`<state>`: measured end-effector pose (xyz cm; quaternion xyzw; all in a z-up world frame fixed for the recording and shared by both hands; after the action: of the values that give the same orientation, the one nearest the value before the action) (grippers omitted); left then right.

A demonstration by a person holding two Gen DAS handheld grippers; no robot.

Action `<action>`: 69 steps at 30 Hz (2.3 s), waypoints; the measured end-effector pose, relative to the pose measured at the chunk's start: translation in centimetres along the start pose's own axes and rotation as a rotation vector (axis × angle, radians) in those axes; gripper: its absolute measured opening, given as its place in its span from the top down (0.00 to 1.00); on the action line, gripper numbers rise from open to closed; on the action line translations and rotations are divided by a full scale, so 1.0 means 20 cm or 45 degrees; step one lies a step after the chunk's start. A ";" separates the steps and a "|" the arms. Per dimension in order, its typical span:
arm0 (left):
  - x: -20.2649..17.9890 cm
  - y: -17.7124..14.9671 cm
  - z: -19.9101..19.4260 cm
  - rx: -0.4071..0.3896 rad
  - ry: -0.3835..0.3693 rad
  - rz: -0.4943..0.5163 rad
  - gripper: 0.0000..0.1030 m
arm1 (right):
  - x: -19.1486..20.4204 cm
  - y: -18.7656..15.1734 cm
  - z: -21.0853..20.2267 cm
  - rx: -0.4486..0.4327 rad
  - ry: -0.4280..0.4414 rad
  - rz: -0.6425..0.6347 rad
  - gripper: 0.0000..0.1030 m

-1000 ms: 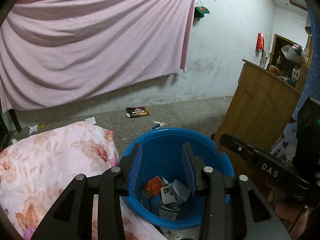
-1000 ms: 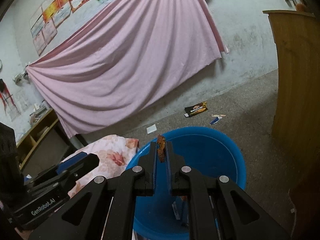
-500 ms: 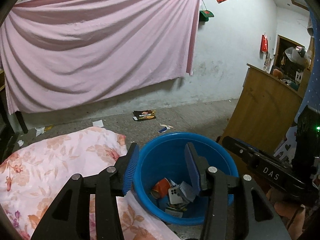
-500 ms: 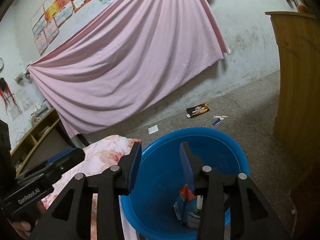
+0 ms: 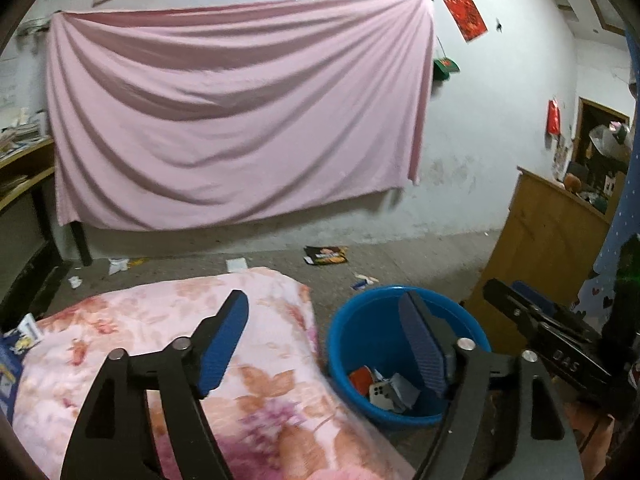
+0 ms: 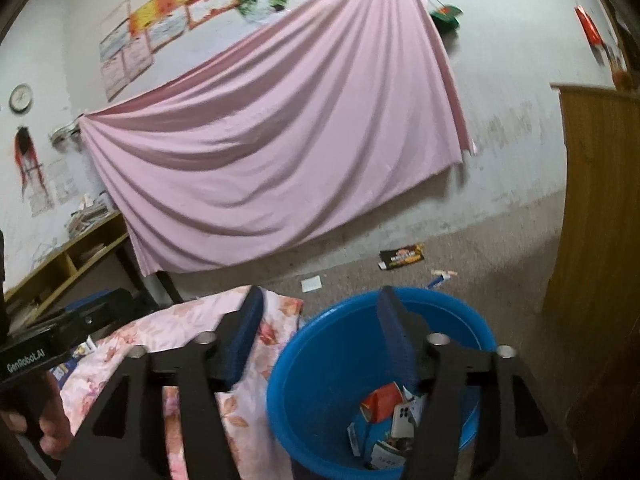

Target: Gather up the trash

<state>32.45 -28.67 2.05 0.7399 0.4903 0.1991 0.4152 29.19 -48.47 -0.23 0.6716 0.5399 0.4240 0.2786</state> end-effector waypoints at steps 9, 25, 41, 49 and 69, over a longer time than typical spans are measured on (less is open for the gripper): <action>0.21 -0.16 -0.29 -0.098 0.064 -0.087 0.07 | 0.18 -0.05 -0.19 -0.071 -0.019 -0.087 0.17; 0.43 -0.51 -0.80 -0.230 0.188 -0.135 0.02 | 0.54 -0.32 -0.57 -0.196 -0.024 -0.226 0.00; 0.54 -0.86 -0.98 -0.258 0.272 -0.159 0.02 | 0.71 -0.60 -0.83 -0.332 -0.116 -0.280 0.00; 0.57 -0.93 -0.97 -0.256 0.287 -0.160 0.02 | 0.73 -0.67 -0.82 -0.319 -0.121 -0.303 0.00; 0.59 -0.94 -0.97 -0.266 0.295 -0.158 0.02 | 0.71 -0.70 -0.78 -0.292 -0.133 -0.283 0.00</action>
<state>13.61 -6.72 -3.34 0.6331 0.5564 0.3068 0.4421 9.53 -32.48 -0.44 0.5927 0.5438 0.4138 0.4263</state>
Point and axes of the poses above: each gripper's, at about its wrist camera, not at the fingertips, and z roughly the way its jaws point, x to its left, y to its top, the point moved 10 cm from there along z, roughly the way its jaws point, and after that the axes turned 7 degrees about x, right-handed, at the moved point
